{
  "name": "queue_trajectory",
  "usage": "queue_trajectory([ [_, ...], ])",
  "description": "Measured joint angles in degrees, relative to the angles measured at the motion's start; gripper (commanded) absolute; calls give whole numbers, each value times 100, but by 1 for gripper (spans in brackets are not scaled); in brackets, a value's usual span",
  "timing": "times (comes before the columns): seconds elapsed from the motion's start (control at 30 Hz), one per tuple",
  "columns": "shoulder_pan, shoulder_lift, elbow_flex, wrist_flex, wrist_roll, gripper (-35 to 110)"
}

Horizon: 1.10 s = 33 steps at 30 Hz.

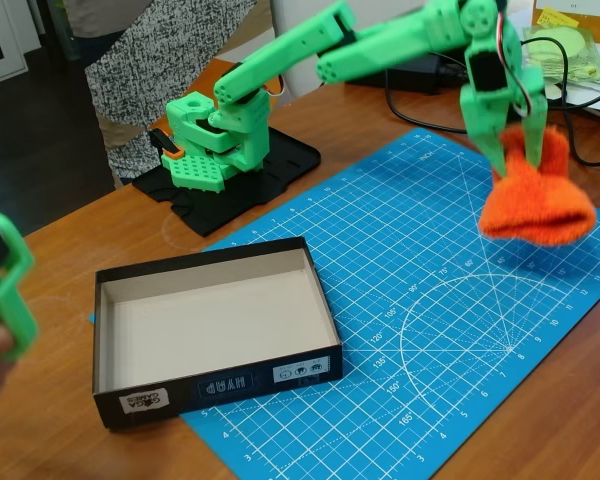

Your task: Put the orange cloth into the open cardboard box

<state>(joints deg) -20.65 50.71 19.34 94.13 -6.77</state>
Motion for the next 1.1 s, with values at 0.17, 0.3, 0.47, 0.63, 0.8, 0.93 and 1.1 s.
queue_trajectory([
  [0.17,-308,1257,1116,9,369,-1],
  [0.3,-123,2355,2013,9,527,-1],
  [0.47,334,3823,3252,9,554,0],
  [0.63,1143,4904,4157,9,650,0],
  [0.8,2461,5599,4825,-53,563,0],
  [0.93,3604,6108,5669,-290,413,0],
  [1.1,4720,6864,7251,-1002,290,0],
])
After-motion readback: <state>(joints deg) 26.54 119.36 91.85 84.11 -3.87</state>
